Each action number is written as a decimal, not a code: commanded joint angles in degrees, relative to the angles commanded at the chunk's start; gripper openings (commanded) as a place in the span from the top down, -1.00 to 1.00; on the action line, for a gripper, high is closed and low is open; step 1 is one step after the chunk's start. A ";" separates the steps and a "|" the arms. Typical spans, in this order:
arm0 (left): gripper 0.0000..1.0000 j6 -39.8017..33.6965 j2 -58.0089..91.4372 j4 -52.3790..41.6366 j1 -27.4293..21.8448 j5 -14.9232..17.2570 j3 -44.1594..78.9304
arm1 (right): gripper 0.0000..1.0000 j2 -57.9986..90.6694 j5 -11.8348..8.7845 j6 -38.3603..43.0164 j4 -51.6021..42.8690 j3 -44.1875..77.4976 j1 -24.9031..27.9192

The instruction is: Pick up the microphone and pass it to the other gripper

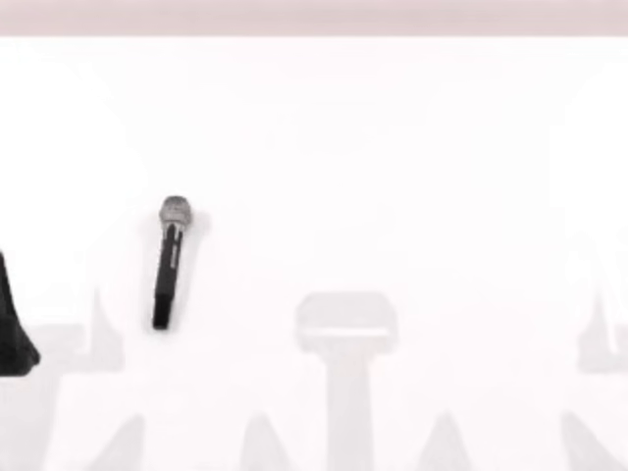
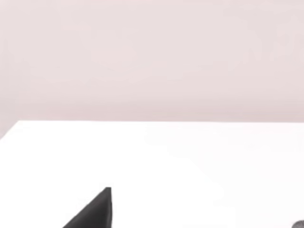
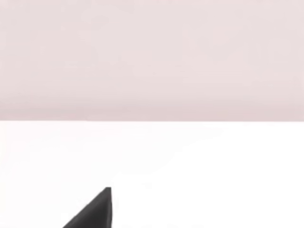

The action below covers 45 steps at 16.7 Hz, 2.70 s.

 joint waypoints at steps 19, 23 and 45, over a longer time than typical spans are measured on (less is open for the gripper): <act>-1.00 -11.64 74.63 -39.50 -12.82 -0.91 53.93 | -1.00 0.00 0.00 0.00 0.00 0.00 0.00; -1.00 -14.62 92.59 -49.33 -16.08 -1.04 67.59 | -1.00 0.00 0.00 0.00 0.00 0.00 0.00; -1.00 -16.79 118.34 -38.93 -18.61 -1.03 71.75 | -1.00 0.00 0.00 0.00 0.00 0.00 0.00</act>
